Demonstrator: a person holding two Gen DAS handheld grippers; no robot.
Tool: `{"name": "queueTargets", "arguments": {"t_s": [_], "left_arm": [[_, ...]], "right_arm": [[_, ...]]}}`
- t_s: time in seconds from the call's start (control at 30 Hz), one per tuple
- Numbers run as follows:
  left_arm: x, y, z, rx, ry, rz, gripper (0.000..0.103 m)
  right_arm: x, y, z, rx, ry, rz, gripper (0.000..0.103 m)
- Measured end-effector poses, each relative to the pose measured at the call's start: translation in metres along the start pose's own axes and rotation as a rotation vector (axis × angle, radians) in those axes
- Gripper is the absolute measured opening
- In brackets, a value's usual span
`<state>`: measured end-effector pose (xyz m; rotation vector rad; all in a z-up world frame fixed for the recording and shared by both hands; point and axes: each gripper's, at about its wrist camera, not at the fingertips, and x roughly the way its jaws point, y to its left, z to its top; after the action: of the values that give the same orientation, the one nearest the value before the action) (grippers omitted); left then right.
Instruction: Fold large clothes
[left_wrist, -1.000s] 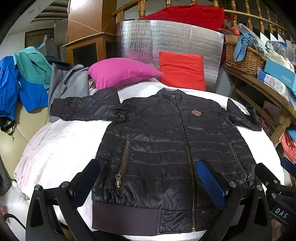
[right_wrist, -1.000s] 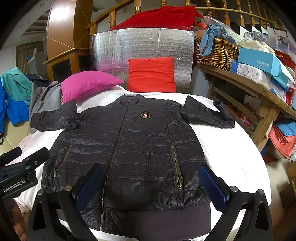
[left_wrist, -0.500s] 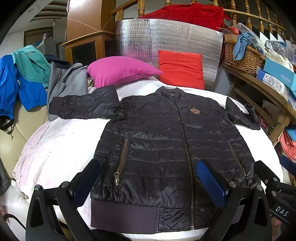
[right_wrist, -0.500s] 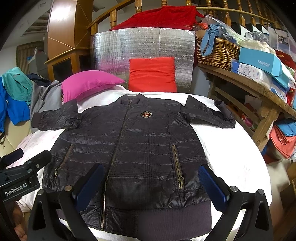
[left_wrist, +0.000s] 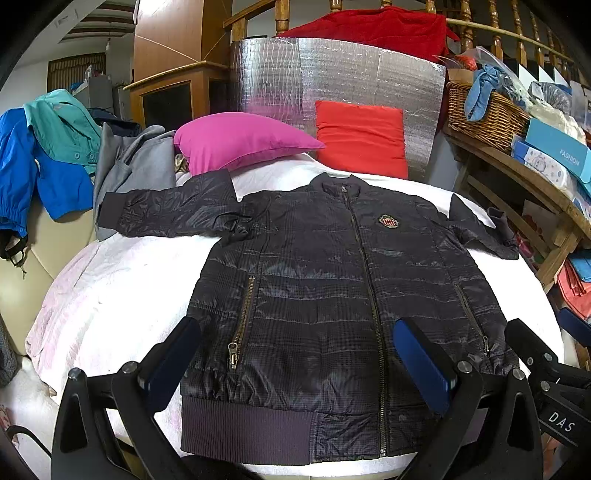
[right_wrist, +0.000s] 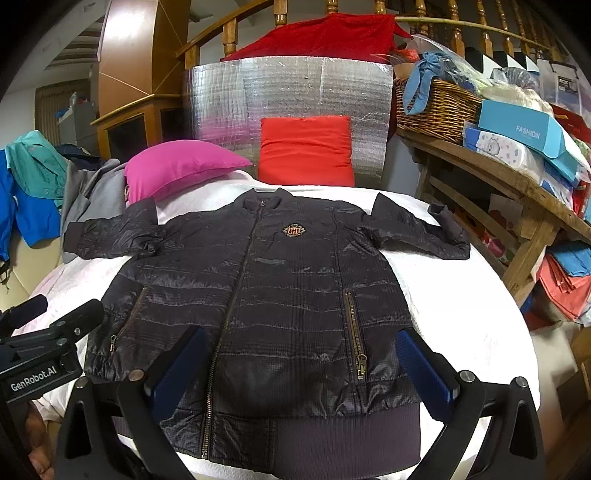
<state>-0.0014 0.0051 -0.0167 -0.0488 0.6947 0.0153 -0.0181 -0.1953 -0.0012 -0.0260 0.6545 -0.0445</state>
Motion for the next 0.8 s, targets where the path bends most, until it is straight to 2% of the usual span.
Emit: {"name": "queueTargets", "arguments": {"t_s": [0.8], "left_arm": [[0.0013, 0.0024, -0.0028, -0.010, 0.012, -0.004, 0.103]], "right_arm": [[0.0029, 0.0044, -0.0017, -0.012, 0.011, 0.006, 0.103]]}}
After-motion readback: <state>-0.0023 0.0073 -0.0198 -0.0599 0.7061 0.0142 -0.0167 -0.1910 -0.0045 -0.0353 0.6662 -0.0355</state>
